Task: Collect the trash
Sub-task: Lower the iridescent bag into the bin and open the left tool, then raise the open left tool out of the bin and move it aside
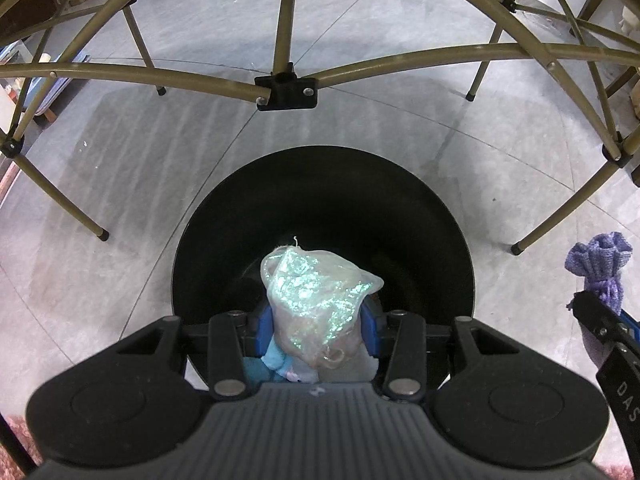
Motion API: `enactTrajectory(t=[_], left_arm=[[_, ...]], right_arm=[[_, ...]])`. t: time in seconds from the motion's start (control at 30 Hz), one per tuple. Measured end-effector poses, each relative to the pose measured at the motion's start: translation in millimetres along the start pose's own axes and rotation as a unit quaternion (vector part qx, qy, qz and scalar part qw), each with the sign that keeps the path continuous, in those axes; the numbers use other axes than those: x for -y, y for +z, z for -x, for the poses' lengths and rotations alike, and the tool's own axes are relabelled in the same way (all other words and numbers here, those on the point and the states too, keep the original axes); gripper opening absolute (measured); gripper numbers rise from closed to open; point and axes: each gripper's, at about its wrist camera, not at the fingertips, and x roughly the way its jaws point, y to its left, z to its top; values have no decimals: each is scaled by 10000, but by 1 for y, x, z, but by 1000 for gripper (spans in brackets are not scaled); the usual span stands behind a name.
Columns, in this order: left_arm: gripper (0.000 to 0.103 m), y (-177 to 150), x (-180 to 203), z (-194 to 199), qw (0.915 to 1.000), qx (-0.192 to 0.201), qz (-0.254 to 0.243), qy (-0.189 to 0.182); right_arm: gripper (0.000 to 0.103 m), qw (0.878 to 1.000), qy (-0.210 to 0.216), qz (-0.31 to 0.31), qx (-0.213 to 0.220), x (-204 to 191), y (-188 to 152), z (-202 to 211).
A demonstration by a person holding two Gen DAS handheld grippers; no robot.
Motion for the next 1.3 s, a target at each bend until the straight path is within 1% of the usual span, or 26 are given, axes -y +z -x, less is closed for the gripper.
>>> enactTrajectory(t=[0.07, 0.17, 0.23, 0.3, 0.33, 0.37, 0.57, 0.97, 1.3], left_arm=[[44, 0, 0, -1, 10000, -4, 1, 32], [48, 1, 1, -2, 10000, 1, -19, 74], [60, 1, 2, -1, 9999, 23, -25, 116], [94, 1, 0, -1, 9999, 44, 43, 140], [99, 1, -1, 0, 9998, 62, 88, 145], [102, 1, -1, 1, 9998, 87, 119, 149], [103, 2, -3, 0, 9996, 46, 154, 238], [103, 0, -9, -1, 9994, 46, 65, 346], [103, -1, -18, 4, 9988, 196, -5, 449]], right_arm=[[10, 10000, -2, -2, 2, 0, 0, 0], [10, 10000, -7, -10, 7, 1, -1, 1], [10, 10000, -12, -21, 7, 2, -1, 0], [10, 10000, -12, -22, -5, 3, -2, 0], [10, 10000, -14, -24, -12, 4, -2, 0], [10, 10000, -17, -28, -17, 4, -2, 0], [10, 10000, -12, -34, -33, 3, -1, 0], [10, 10000, 34, 52, -58, -2, 0, 0], [10, 9997, 141, 173, -75, -16, 3, 1]])
